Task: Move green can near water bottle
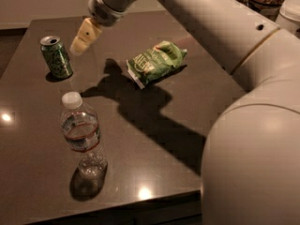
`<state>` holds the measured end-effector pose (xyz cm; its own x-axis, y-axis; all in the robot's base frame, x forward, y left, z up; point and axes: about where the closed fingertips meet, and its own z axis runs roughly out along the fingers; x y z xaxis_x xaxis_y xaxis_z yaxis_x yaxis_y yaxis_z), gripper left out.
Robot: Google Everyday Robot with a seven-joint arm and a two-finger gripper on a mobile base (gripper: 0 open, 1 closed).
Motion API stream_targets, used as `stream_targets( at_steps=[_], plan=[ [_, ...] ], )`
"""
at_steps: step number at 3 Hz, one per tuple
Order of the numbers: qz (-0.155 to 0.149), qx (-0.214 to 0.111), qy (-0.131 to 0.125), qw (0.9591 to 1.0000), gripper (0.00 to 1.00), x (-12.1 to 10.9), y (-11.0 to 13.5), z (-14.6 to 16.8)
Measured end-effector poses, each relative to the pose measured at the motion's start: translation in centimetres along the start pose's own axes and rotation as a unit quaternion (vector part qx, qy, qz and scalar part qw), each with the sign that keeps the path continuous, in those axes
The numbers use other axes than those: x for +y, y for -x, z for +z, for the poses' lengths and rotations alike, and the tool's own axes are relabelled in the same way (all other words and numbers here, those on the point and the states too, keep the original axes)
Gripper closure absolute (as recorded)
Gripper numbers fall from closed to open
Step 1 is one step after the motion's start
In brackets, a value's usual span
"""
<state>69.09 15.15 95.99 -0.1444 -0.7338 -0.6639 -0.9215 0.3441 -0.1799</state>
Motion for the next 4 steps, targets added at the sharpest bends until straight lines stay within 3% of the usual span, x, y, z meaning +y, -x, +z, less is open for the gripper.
stream_targets(
  at_steps=[2,4],
  plan=[
    [-0.019,-0.006,0.019,0.9996,0.0,2.0,3.2,4.6],
    [-0.041,0.001,0.049,0.9979,0.0,4.1,4.9,7.7]
  ],
)
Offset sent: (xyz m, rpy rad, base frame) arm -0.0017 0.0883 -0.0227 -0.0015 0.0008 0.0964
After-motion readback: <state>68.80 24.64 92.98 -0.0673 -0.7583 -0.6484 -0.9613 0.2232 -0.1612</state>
